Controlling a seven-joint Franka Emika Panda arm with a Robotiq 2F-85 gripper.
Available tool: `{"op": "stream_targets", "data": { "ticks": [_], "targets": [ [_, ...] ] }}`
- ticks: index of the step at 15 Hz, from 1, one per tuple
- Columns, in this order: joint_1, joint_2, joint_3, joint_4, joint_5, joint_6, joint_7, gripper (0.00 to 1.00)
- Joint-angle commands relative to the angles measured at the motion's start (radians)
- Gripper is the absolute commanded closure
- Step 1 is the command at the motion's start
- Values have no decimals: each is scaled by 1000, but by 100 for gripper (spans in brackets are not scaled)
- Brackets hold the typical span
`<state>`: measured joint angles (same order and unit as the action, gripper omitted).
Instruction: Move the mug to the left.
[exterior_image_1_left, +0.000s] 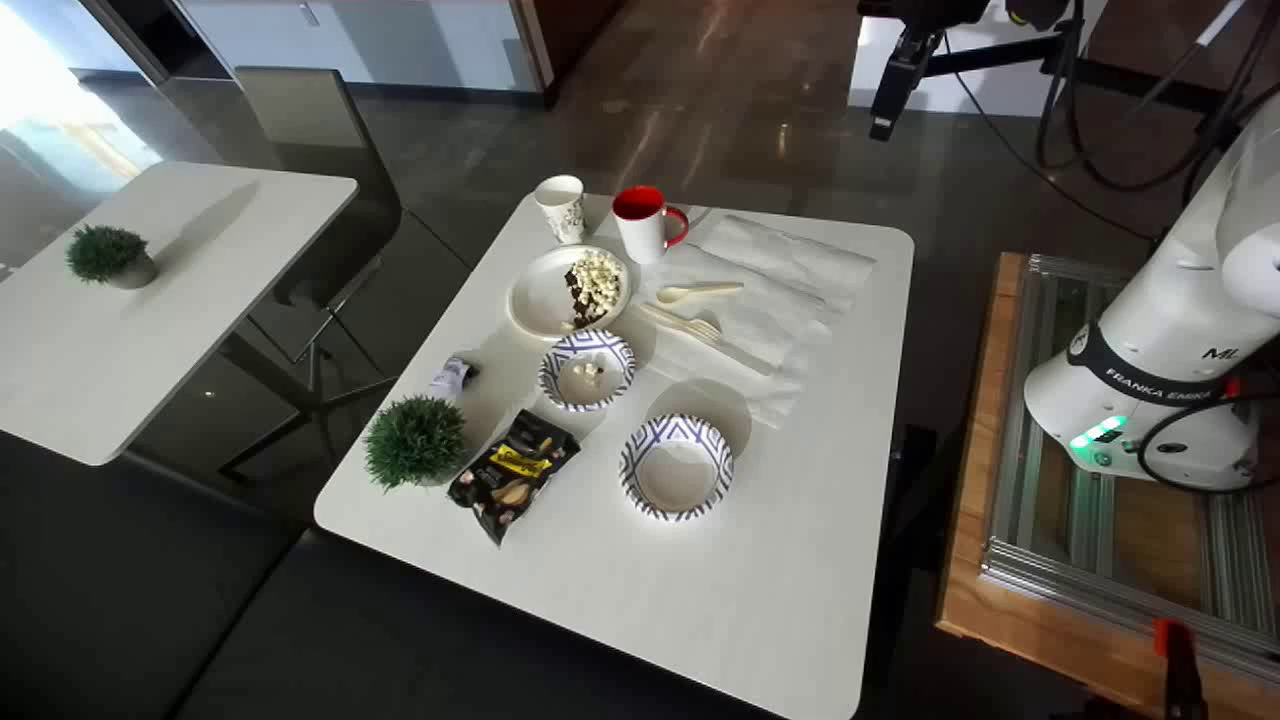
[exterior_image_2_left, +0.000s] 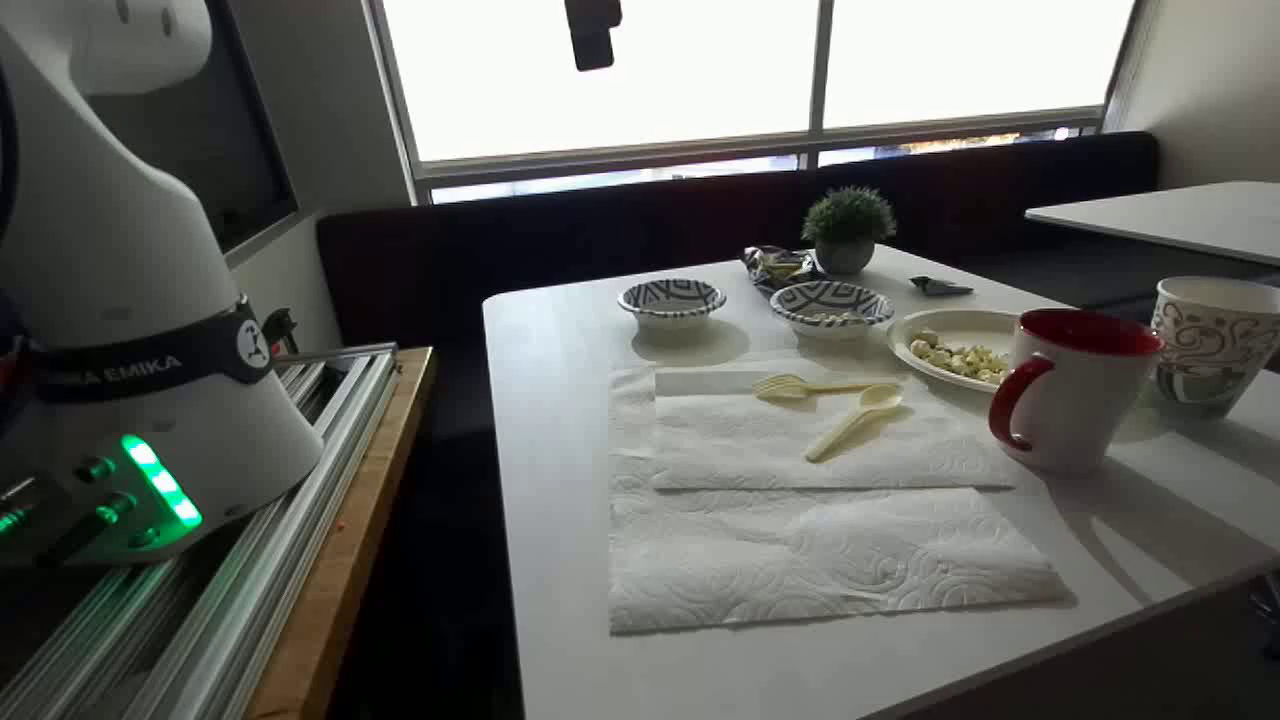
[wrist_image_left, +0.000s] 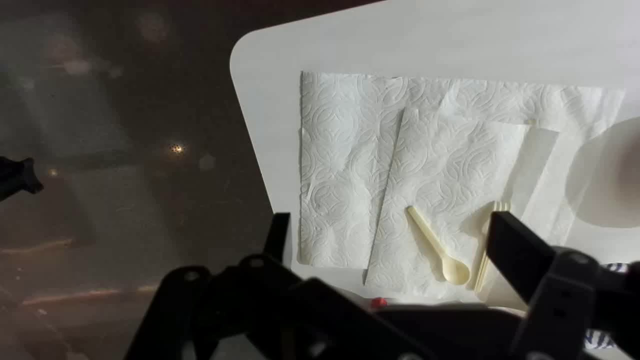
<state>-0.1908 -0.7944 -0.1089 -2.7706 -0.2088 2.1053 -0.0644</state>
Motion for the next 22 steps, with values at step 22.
{"op": "stream_targets", "data": {
  "ticks": [22],
  "targets": [
    [68,470,136,188,-2,422,128,0]
  ]
}}
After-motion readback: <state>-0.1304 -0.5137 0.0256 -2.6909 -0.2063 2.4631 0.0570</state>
